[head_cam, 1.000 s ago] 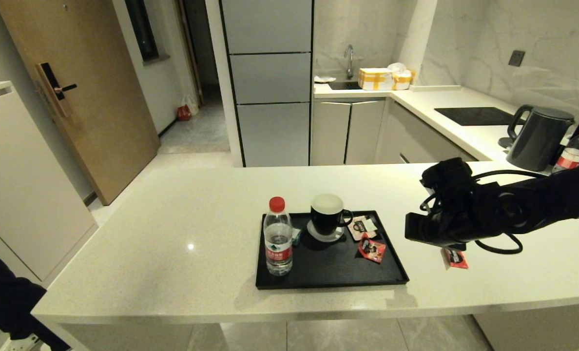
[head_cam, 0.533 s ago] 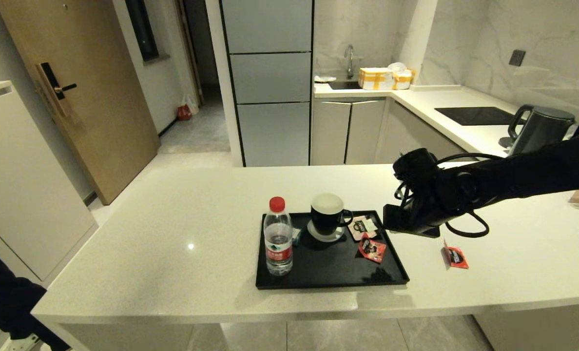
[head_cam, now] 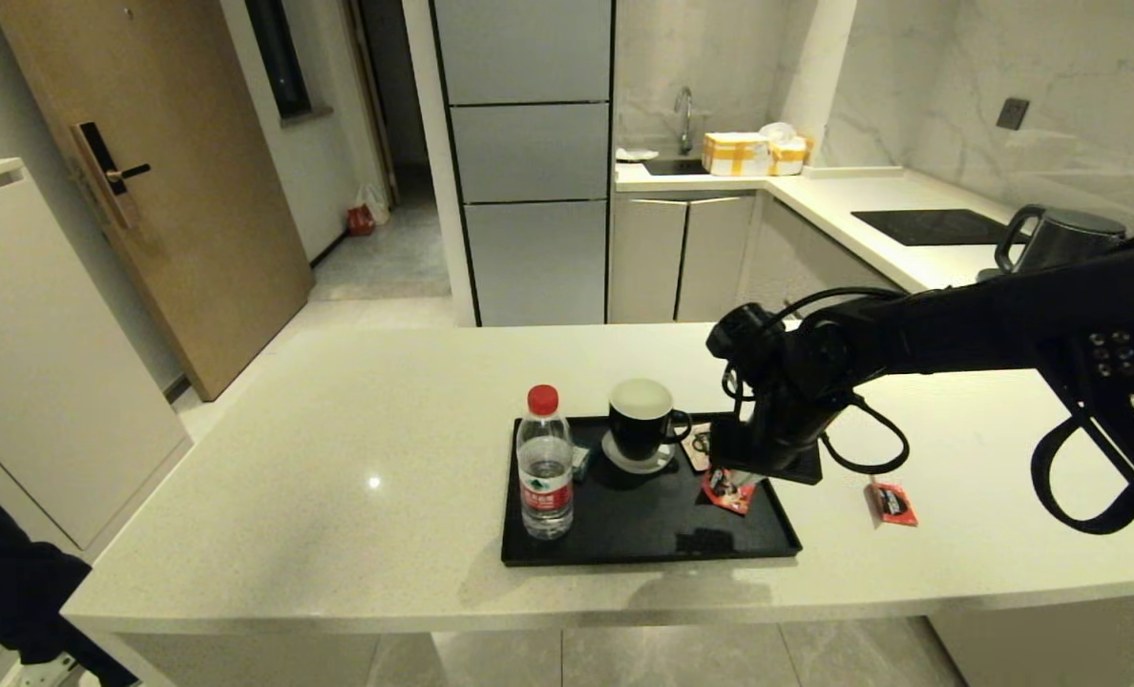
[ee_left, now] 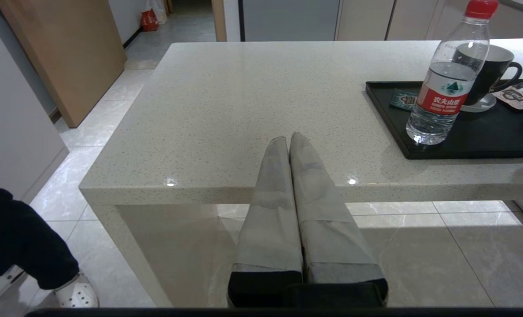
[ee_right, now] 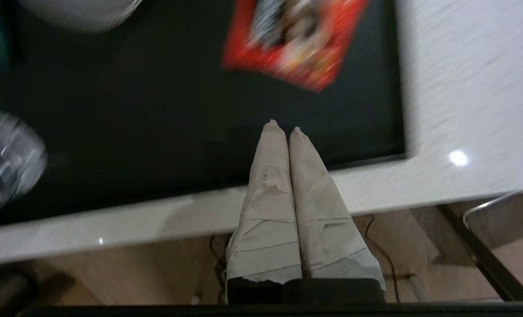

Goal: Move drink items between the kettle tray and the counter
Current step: Pick up the tea bag

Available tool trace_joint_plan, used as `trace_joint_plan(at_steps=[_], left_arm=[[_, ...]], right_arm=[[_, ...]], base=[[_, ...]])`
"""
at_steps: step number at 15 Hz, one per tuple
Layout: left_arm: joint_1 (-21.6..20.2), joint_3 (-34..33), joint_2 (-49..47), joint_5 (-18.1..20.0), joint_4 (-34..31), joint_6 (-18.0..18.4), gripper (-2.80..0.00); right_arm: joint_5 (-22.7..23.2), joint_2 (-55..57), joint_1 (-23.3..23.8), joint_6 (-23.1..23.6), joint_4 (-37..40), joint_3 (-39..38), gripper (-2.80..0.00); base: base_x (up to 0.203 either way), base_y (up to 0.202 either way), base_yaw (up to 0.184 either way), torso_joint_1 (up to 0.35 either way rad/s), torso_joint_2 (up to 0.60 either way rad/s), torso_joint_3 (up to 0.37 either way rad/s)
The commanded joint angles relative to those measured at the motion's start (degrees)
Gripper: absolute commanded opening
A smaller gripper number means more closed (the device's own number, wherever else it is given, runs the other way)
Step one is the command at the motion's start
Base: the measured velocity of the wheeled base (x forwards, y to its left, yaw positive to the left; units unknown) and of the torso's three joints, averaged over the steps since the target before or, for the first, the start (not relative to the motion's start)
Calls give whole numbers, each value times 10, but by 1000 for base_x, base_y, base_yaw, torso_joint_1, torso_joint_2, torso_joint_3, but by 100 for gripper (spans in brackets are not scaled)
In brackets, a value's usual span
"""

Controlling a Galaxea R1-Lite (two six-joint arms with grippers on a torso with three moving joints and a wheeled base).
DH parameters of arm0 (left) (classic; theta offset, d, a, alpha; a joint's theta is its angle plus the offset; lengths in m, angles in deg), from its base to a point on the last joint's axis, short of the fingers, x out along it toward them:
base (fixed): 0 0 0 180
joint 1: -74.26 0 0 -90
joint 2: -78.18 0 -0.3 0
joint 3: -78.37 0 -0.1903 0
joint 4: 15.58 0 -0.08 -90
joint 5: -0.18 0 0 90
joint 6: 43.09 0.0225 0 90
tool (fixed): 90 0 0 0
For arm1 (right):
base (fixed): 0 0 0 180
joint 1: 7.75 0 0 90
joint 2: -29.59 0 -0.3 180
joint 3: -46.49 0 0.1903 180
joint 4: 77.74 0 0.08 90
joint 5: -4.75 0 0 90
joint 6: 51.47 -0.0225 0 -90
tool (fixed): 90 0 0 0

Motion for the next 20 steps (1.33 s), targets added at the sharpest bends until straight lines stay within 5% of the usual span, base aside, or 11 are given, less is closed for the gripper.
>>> trace_joint_plan(at_steps=[1,2,3,4,6,20], left_arm=[[0,-7,1,0,0,0,-280],[0,-7,1,0,0,0,-280],[0,-7,1,0,0,0,-280],[0,-7,1,0,0,0,-280],[0,-7,1,0,0,0,-280],[0,-7,1,0,0,0,-280]], right_arm=[[-4,29,-16,-13,12,28,-280],[-11,50,-18,-16,15,52,-280],[-28,68,-18,-21,16,66,-37],[-55,81,-18,-26,11,72,0],[-97,93,-21,-29,-5,82,0],[-157,125,-32,-53,-33,91,0]], base=[[0,0,0,0,0,0],[0,0,0,0,0,0],[0,0,0,0,0,0],[0,0,0,0,0,0],[0,0,0,0,0,0],[0,0,0,0,0,0]])
